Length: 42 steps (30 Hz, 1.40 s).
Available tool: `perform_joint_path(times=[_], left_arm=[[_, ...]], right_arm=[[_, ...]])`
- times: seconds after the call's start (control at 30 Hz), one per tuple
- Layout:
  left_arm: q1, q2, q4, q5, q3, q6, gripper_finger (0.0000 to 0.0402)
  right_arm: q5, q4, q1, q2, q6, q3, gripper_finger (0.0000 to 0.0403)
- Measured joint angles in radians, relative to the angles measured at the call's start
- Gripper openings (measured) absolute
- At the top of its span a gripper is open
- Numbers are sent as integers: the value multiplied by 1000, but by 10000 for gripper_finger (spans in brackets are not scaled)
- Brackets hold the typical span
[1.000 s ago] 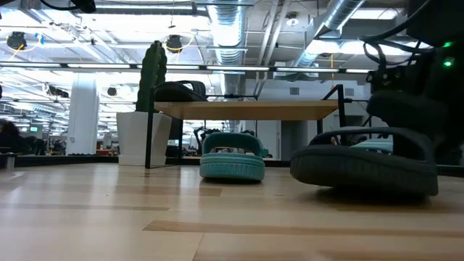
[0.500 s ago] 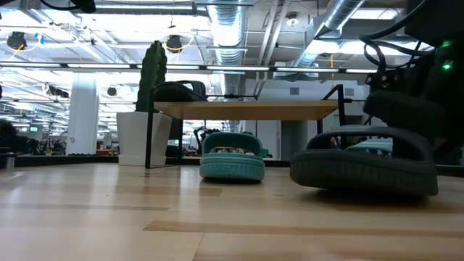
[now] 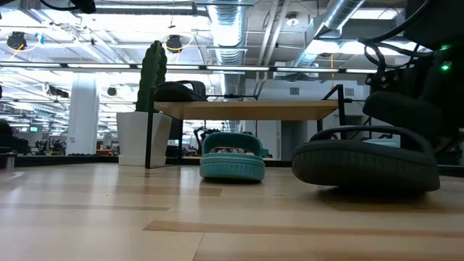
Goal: Pick and place slides into the shelf
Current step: Put the black slides on the shelf
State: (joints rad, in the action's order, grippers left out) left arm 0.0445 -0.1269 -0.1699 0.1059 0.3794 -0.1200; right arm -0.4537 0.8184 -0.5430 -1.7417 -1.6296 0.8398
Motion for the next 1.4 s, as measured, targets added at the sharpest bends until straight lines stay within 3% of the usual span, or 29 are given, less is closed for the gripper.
perform_joint_path(times=[0.77, 1.4], left_arm=[[0, 0, 8, 0, 0, 0, 151], [0, 0, 62, -1, 0, 0, 151]], right_arm=[[-73, 64, 3, 84, 101, 17, 0], [-177, 490, 2, 87, 149, 316, 0]])
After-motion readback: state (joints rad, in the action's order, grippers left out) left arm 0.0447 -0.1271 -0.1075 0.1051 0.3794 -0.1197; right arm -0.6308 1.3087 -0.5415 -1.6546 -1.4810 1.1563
